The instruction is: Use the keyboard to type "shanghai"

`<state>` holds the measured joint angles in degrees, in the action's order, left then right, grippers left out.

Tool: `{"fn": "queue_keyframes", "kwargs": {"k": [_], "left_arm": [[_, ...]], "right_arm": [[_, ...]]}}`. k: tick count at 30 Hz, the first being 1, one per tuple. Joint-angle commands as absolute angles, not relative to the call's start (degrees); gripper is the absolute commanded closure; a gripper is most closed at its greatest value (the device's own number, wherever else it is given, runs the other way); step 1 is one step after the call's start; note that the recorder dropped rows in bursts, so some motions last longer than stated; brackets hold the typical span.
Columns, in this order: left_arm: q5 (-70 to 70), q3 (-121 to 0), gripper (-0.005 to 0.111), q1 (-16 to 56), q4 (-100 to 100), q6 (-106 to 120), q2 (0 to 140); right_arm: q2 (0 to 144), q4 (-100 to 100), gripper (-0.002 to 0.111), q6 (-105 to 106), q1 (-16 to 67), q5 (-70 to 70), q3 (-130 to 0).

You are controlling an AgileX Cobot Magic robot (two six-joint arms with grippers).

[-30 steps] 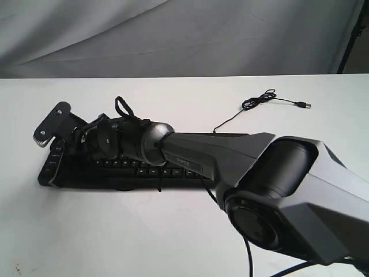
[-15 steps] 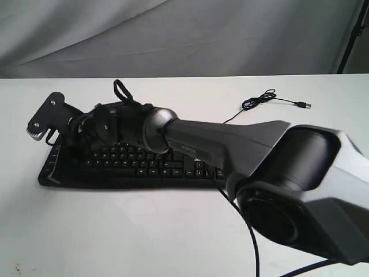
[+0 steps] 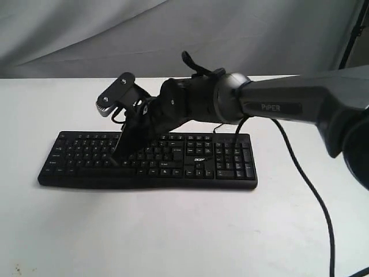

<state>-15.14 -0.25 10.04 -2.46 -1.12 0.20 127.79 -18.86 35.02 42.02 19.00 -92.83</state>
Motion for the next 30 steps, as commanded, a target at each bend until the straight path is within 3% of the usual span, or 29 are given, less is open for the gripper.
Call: {"fn": "queue_keyframes", "kwargs": {"k": [1, 30], "left_arm": [[-14.9, 0.0, 0.107, 10.2, -2.5, -1.3, 0.0], [-14.9, 0.0, 0.107, 10.2, -2.5, -1.3, 0.0]], "right_arm": [[129.1, -20.3, 0.108, 34.8, 42.2, 16.1, -91.9], [131.6, -25.0, 0.108, 34.2, 41.4, 13.3, -91.9]]}}
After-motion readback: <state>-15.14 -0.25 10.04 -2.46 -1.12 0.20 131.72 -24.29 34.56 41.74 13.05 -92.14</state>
